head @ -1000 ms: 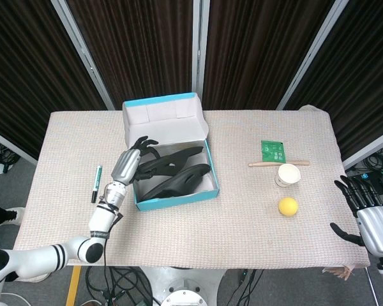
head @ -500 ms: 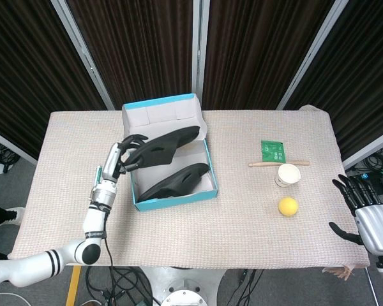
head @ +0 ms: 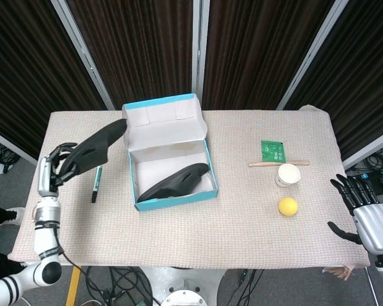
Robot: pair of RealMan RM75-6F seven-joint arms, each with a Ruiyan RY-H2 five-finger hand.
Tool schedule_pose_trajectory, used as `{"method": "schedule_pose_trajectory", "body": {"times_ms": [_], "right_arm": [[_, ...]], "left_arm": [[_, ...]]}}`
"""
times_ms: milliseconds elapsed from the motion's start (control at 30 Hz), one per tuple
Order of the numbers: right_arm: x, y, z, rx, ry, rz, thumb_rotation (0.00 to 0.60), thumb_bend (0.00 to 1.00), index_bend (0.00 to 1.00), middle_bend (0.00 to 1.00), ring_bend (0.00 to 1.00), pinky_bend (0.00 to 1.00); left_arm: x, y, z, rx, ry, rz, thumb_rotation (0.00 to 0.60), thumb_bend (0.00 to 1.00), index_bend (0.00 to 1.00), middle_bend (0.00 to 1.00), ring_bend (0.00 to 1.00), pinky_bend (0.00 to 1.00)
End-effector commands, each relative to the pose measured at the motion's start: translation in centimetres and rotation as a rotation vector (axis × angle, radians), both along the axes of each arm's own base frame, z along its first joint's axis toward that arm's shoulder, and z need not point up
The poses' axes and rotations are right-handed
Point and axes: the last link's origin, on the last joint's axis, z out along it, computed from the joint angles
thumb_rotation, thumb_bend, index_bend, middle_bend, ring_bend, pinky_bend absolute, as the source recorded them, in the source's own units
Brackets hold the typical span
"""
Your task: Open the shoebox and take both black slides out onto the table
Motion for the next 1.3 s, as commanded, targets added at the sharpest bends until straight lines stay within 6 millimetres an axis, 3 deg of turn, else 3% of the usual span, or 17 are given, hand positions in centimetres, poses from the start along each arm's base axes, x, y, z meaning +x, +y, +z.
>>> {"method": "schedule_pose_trajectory", "body": {"times_ms": [33,167,267,567,767,833,933,1033,1167,1300], "right_arm": [[0.1,0.0,0.0,0.0,0.0,0.003,0.6,0.1,0.0,0.03,0.0,0.06],[0.1,-0.1,-0.2,0.005,-0.002,0.004,0.6,0.1,0.0,0.02,0.0,0.06],[0.0,-0.1,-0.3,0.007,-0.003,0.002,0.6,0.1,0.0,0.02,0.0,0.06],[0.0,0.2,0.0,-0.004,-0.002,0.001,0.6,0.1,0.0,0.03,0.0,0.06],[0.0,0.3,0.1,-0.005,0.0,-0.001,0.6,0.1,0.0,0.02,0.0,0.06],[0.0,0.2,0.1,-0.008,-0.001,-0.001,0.6,0.1,0.0,0.03,0.0,0.06],[0.0,0.2,0.1,-0.008,-0.001,0.0,0.6,0.1,0.0,0.02,0.0,0.06],[0.0,0.2,0.1,-0.006,0.0,-0.001,0.6,0.1,0.0,0.03,0.0,0.06],[0.0,0.2,0.1,-0.009,0.0,-0.004,0.6,0.1,0.0,0.02,0.0,0.06],[0.0,0.2,0.1,-0.007,0.001,-0.003,0.6,0.1,0.0,0.03,0.0,0.06]], "left_arm": [[-3.0,-1.7,1.2,0.022,0.022,0.099,0.6,0.59,0.57,0.29,0.17,0.32],[-5.4,-2.7,0.9,-0.007,0.071,0.2,0.6,0.59,0.57,0.29,0.17,0.32],[-6.0,-3.0,-0.2,-0.057,0.065,0.244,0.6,0.59,0.57,0.29,0.17,0.32],[-3.5,-2.1,-4.0,-0.252,-0.052,0.176,0.592,0.59,0.57,0.29,0.17,0.32],[-1.4,-1.1,-5.3,-0.303,-0.072,0.092,0.437,0.59,0.55,0.28,0.17,0.28],[-1.1,-1.0,-5.5,-0.34,-0.041,0.063,0.381,0.59,0.45,0.23,0.15,0.25],[-1.5,-1.1,-5.3,-0.417,0.063,0.017,0.334,0.55,0.18,0.1,0.04,0.17],[-2.1,-1.2,-4.7,-0.416,0.18,-0.004,0.311,0.5,0.09,0.04,0.0,0.13],[-2.9,-2.0,-3.5,-0.427,0.326,-0.023,0.361,0.42,0.07,0.0,0.0,0.09],[-3.5,-2.9,-1.5,-0.467,0.584,-0.071,0.572,0.34,0.05,0.0,0.0,0.05]]}}
